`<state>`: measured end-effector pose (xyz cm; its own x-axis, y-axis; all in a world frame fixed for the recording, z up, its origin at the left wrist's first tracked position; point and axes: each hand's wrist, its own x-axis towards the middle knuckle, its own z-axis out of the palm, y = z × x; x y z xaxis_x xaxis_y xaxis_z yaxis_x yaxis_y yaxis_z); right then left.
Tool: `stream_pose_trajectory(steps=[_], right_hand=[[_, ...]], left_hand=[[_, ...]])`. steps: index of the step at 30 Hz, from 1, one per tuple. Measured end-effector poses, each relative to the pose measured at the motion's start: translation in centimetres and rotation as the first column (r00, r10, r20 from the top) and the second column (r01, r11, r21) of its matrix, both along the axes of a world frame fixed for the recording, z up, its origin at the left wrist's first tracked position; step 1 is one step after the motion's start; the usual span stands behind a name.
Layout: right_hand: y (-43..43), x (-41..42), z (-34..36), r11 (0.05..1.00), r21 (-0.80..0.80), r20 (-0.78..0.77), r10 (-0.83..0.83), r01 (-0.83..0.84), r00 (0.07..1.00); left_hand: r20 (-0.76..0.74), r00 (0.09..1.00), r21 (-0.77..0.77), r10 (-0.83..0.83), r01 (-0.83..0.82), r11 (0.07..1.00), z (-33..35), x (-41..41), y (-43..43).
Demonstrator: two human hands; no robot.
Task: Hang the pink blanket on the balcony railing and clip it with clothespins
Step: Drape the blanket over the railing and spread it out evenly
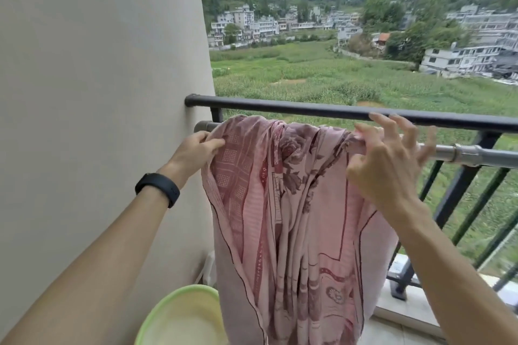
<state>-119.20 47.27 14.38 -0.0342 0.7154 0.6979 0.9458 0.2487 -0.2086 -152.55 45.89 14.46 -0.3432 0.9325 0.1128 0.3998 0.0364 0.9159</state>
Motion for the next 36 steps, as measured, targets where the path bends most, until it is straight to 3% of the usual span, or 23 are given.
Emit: stream_pose_trajectory(steps=[2, 6, 8, 12, 13, 17, 20, 24, 26, 30, 33, 36], right_hand=[[-0.1, -3.2, 0.6, 0.988, -0.006, 0.033, 0.153, -0.153, 0.988], [2.3, -8.3, 1.4, 0.965, -0.164, 0.14, 0.226, -0.203, 0.964], [3.8, -8.1, 0.9, 0.968, -0.184, 0.219, 0.211, -0.172, 0.953], [5.6, -2.6, -0.4, 0.982, -0.037, 0.236, 0.186, -0.183, 0.954], [5.9, -0.7, -0.6, 0.985, -0.025, 0.242, 0.17, -0.169, 0.955], [6.6, 5.5, -0.1, 0.997, -0.033, 0.168, 0.08, -0.075, 0.983], [7.2, 5.2, 1.2, 0.997, -0.07, 0.086, -0.012, 0.018, 0.996], [8.1, -0.6, 2.6, 0.988, -0.064, 0.055, 0.145, -0.141, 0.988], [8.8, -3.9, 2.9, 0.97, -0.11, 0.104, 0.228, -0.217, 0.968], [11.7, -7.6, 2.6, 0.948, -0.241, 0.285, 0.273, -0.207, 0.919], [13.0, -6.7, 1.9, 0.96, -0.164, 0.295, 0.265, -0.225, 0.918], [13.7, -3.2, 1.0, 0.968, -0.057, 0.31, 0.25, -0.245, 0.917]], left_hand=[[0.087, 0.994, 0.037, -0.061, 0.058, 0.998, 1.1, 1.5, 0.7], [-0.194, 0.968, 0.122, 0.16, -0.138, 0.983, 2.3, 2.6, 2.8], [-0.217, 0.944, 0.156, 0.251, -0.22, 0.963, 2.2, 2.2, 3.6], [0.152, 0.936, 0.176, 0.317, -0.342, 0.923, 1.2, -0.8, 4.0], [0.181, 0.926, 0.162, 0.332, -0.361, 0.918, 1.0, -1.7, 3.8], [0.126, 0.967, 0.046, 0.222, -0.229, 0.972, 0.7, -2.7, 3.5], [0.092, 0.984, 0.005, 0.15, -0.151, 0.988, 1.5, -1.6, 4.5], [0.051, 0.984, 0.065, 0.171, -0.174, 0.983, 3.1, 0.4, 6.9], [0.001, 0.978, 0.069, 0.208, -0.208, 0.976, 3.7, 0.8, 7.8], [0.072, 0.97, 0.065, 0.232, -0.236, 0.97, 4.2, 1.2, 9.8], [0.14, 0.967, 0.056, 0.214, -0.224, 0.973, 3.9, 1.1, 10.6], [0.09, 0.971, 0.094, 0.223, -0.232, 0.968, 3.4, 0.5, 10.8]])
